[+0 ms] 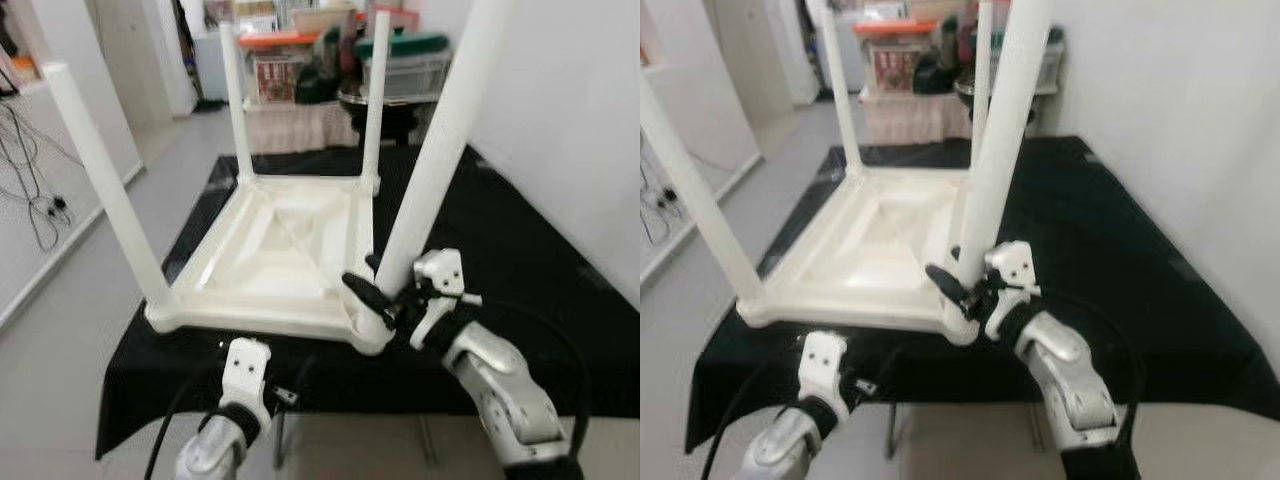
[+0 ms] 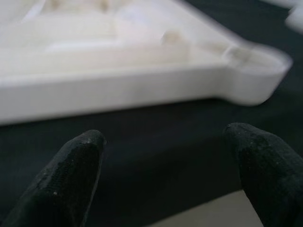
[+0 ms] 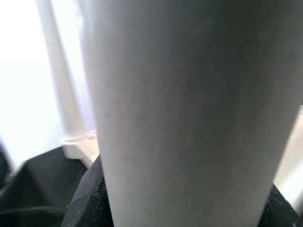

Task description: Building children table

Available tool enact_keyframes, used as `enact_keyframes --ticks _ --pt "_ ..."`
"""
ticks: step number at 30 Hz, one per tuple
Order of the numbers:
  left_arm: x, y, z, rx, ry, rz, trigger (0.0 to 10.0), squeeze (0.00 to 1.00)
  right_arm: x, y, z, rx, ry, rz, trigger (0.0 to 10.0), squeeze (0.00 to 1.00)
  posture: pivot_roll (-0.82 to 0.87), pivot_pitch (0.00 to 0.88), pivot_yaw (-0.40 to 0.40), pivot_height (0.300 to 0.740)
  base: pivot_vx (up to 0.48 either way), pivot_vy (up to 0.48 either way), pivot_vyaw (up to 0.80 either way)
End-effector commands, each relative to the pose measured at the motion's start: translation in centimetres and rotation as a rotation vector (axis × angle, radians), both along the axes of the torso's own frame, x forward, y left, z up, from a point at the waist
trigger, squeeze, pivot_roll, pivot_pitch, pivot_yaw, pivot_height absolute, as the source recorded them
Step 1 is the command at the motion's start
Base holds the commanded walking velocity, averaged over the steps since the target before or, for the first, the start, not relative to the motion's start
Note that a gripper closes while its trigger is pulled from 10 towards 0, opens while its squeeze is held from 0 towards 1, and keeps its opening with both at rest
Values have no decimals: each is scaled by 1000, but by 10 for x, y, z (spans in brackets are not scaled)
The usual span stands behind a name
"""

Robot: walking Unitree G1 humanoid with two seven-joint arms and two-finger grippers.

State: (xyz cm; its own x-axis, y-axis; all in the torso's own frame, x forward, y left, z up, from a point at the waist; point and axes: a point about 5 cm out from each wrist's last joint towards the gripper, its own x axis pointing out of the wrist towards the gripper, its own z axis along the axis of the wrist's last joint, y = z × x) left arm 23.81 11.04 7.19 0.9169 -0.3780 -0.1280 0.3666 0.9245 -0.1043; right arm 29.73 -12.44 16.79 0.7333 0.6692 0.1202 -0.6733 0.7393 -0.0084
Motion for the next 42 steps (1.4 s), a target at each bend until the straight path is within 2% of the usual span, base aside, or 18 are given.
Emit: enact_keyframes --ticks 1,7,10,13,14,20,30,33,36,42 --pt "-2 2 -4 6 9 8 10000 0 2 -2 4 -12 -23 -12 10000 0 -50 0 20 740 0 0 0" --pt "-1 5 -4 -3 16 25 10000 0 2 1 4 -19 -27 -7 10000 0 -47 0 18 740 0 0 0" --pt "-1 6 -8 20 41 36 10000 0 3 3 4 -18 -30 -1 10000 0 -45 0 17 740 0 427 0" --pt "0 7 -6 6 19 44 10000 0 3 5 5 -16 -34 3 10000 0 -45 0 17 740 0 480 0" --pt "1 7 -3 25 -8 38 10000 0 4 6 6 -11 -39 6 10000 0 -44 0 17 740 0 0 0" --pt "1 6 -4 39 -11 30 10000 0 7 7 11 -9 -54 5 10000 0 -46 0 18 740 0 0 0" --pt "1 -1 -7 71 -13 -16 10000 0 18 9 21 -39 -91 21 10000 0 -40 0 20 740 0 0 0" --pt "0 -2 -8 69 -10 -27 10000 0 29 5 21 -67 -88 29 10000 0 -32 0 19 740 0 0 0" --pt "0 -1 -8 66 -8 -26 10000 0 32 4 22 -78 -86 32 10000 0 -28 0 19 740 0 0 0" --pt "-5 -3 -5 76 -30 -43 10000 0 45 -7 20 -137 -42 122 10000 0 -7 54 15 740 0 0 0"
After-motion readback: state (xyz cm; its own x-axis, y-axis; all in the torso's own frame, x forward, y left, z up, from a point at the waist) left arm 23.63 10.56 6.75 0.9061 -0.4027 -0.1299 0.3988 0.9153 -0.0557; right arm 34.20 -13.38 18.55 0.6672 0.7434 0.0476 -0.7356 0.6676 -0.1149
